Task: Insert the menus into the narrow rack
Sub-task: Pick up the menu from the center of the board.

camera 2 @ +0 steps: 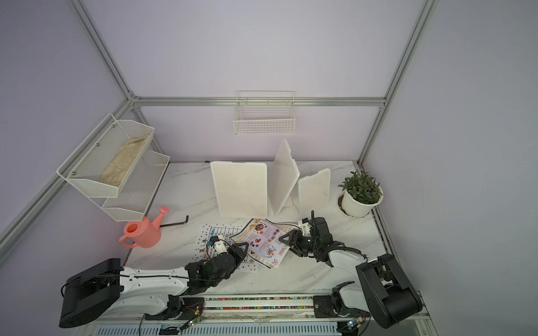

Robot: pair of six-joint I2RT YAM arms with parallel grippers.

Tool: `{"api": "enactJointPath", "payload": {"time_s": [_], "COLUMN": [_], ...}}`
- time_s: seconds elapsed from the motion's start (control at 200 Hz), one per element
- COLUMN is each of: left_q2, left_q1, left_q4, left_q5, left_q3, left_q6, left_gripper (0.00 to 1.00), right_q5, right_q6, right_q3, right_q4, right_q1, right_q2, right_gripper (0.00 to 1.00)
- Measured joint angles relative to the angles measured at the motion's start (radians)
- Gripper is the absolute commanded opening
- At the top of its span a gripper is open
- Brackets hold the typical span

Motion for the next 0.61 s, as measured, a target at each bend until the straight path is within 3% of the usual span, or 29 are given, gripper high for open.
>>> {"api": "enactJointPath", "payload": {"time_s": [0.605], "left_q2": [0.008], "left_q1": [0.006], "left_q4": [-0.041], "left_q5": [0.000], "left_q3": [0.000], "left_q6": [-0.004], "left_gripper": [0.09], "right_q5": [0.009], "right_q6": [-0.005], "right_q3": [0.011], "right_q4": [-0.024], "right_q1": [0.002], "right_q2": [0.002], "right_gripper": [0.62]}}
